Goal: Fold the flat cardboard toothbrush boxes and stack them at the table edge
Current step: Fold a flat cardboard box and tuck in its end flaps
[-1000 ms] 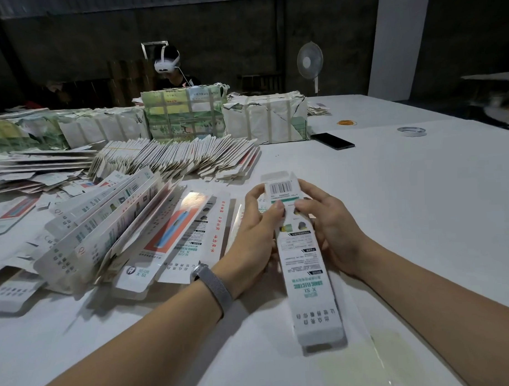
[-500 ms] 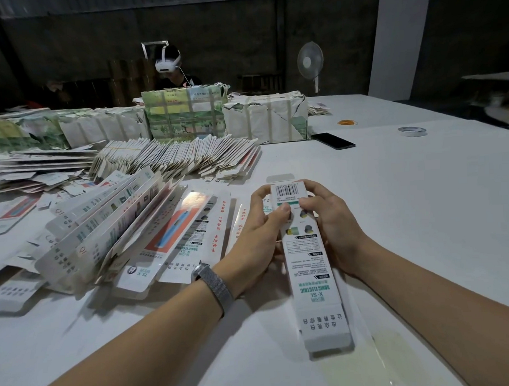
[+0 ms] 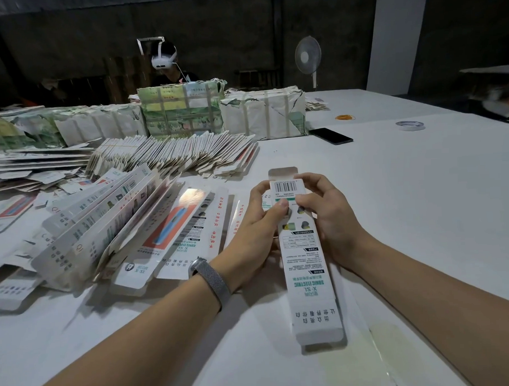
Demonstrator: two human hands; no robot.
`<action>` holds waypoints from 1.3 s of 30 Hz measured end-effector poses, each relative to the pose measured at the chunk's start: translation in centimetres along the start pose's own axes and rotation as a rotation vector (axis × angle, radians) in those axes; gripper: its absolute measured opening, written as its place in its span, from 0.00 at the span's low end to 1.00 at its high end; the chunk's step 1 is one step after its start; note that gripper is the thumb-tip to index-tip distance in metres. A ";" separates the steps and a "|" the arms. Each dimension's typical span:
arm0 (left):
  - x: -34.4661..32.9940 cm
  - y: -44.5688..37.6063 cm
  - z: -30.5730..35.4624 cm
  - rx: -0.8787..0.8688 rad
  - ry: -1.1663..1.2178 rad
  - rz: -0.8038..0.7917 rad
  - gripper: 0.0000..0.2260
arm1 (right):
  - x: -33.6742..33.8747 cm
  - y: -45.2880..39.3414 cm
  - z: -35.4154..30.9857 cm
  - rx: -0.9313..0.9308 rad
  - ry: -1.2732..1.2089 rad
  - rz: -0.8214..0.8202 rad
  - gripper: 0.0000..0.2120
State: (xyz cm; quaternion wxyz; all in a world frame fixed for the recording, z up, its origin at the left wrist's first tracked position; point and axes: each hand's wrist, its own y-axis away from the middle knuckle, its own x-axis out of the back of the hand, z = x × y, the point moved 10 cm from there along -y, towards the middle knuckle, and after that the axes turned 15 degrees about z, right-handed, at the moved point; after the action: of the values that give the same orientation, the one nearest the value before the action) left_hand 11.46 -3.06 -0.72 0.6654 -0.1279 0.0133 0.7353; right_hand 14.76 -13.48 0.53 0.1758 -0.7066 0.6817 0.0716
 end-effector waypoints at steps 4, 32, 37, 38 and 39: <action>0.0 0.0 -0.1 0.007 -0.008 -0.001 0.23 | 0.2 -0.2 -0.4 0.049 0.013 0.013 0.13; 0.3 0.0 0.5 -0.035 -0.036 0.016 0.18 | -1.0 0.5 0.0 -0.060 0.003 -0.080 0.15; 0.1 0.1 0.5 -0.032 -0.033 0.011 0.22 | -1.3 0.8 -0.3 -0.053 -0.008 -0.106 0.21; 0.1 0.1 0.4 -0.029 -0.025 0.006 0.22 | -1.3 0.8 -0.3 -0.053 -0.007 -0.106 0.20; 0.1 0.1 0.4 -0.027 -0.023 0.003 0.22 | -1.3 0.9 -0.3 -0.055 -0.005 -0.105 0.20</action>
State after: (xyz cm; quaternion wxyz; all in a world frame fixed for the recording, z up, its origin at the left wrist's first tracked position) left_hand 11.33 -2.86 -0.41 0.6628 -0.1282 -0.0041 0.7377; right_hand 13.80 -12.40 1.09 0.1617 -0.7457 0.6410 0.0826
